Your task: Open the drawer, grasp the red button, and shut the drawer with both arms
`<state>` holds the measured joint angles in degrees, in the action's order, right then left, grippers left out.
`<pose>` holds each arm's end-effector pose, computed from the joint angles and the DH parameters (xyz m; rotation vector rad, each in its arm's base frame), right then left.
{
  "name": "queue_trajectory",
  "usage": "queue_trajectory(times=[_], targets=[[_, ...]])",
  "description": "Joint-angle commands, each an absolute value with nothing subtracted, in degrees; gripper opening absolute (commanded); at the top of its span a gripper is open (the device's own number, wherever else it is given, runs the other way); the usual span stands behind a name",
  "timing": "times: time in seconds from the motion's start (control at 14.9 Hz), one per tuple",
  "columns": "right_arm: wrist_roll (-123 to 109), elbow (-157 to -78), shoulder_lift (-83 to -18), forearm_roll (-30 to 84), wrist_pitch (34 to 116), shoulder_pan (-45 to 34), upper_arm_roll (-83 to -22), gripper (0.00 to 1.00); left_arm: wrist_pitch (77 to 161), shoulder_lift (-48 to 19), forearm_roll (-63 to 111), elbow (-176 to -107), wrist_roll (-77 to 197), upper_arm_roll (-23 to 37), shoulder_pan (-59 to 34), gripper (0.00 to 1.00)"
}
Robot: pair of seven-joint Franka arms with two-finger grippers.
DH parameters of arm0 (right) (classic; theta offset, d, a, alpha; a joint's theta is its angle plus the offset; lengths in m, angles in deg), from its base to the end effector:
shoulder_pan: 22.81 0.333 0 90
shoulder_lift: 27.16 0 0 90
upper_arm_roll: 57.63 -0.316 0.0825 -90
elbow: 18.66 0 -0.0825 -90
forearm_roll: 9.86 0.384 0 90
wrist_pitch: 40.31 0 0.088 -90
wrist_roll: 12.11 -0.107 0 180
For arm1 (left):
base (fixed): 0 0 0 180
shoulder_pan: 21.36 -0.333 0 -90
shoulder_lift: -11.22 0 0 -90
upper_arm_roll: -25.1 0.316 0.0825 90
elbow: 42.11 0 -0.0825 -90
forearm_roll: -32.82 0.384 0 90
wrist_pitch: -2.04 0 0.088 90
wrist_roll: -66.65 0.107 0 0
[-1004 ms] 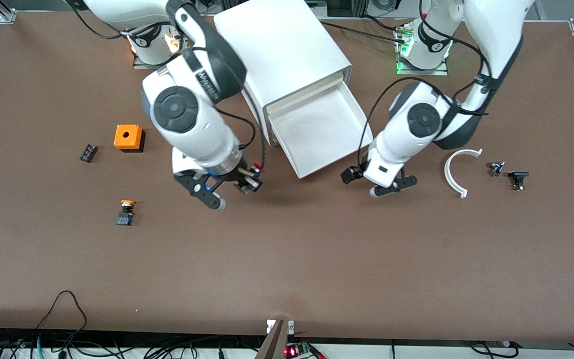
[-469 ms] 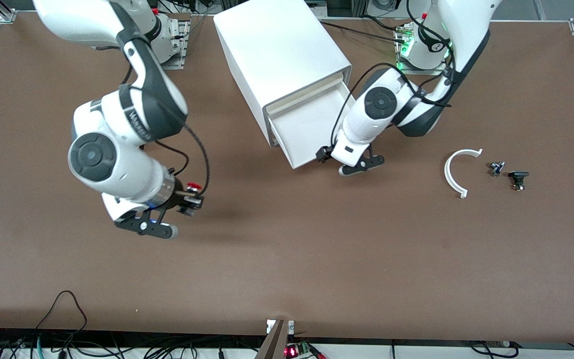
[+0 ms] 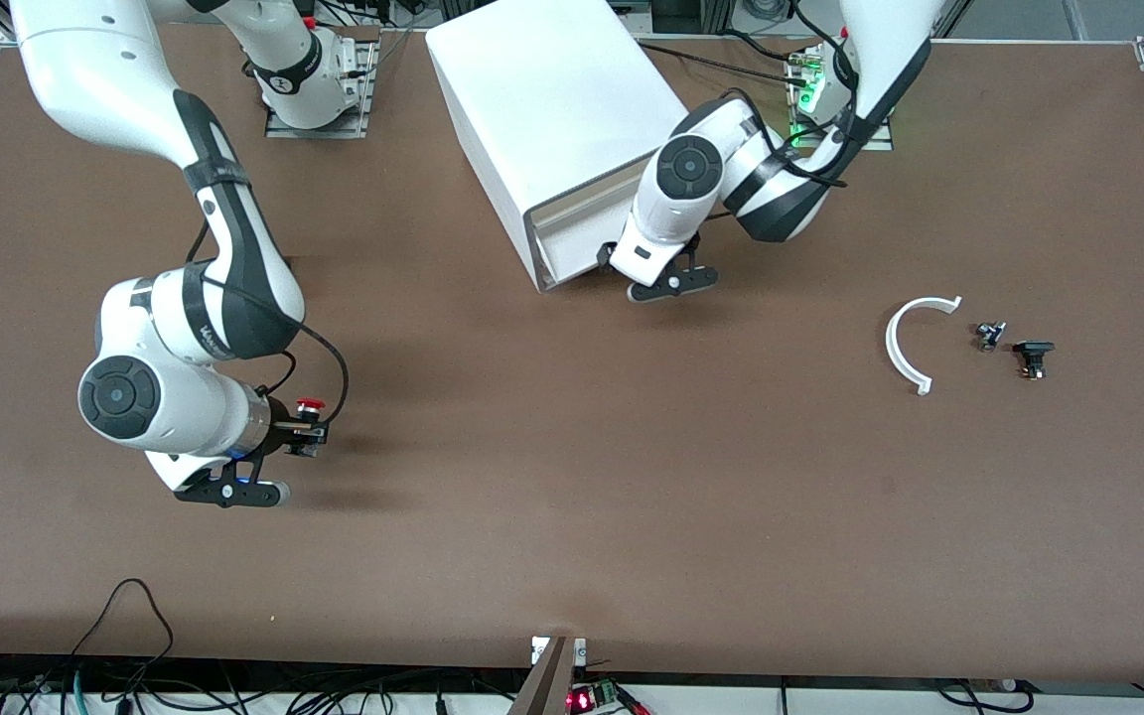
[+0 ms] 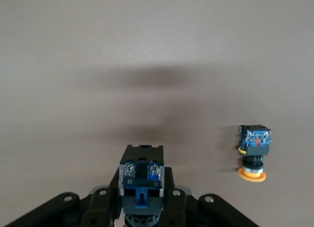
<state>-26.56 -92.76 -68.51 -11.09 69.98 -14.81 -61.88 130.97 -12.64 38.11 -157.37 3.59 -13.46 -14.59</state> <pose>0.7171 0.1414 0.3117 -3.1286 0.0725 0.1452 0.4260 -0.4100 0.2816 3.0530 0.4292 -0.3091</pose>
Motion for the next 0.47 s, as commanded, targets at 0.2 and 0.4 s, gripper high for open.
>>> queue_trajectory(times=[0.2, 0.4], targets=[[-19.4, -105.1, -66.6, -12.1, 81.0, -17.9, -62.5, 0.00, 130.5, -12.8, 37.2, -157.7, -1.7, -14.0, -10.7, 1.00], [-18.4, -109.4, -66.4, -12.1, 85.7, -17.9, -61.5, 0.00, 130.5, -12.7, 37.2, -157.5, -1.7, -13.9, -10.6, 1.00]])
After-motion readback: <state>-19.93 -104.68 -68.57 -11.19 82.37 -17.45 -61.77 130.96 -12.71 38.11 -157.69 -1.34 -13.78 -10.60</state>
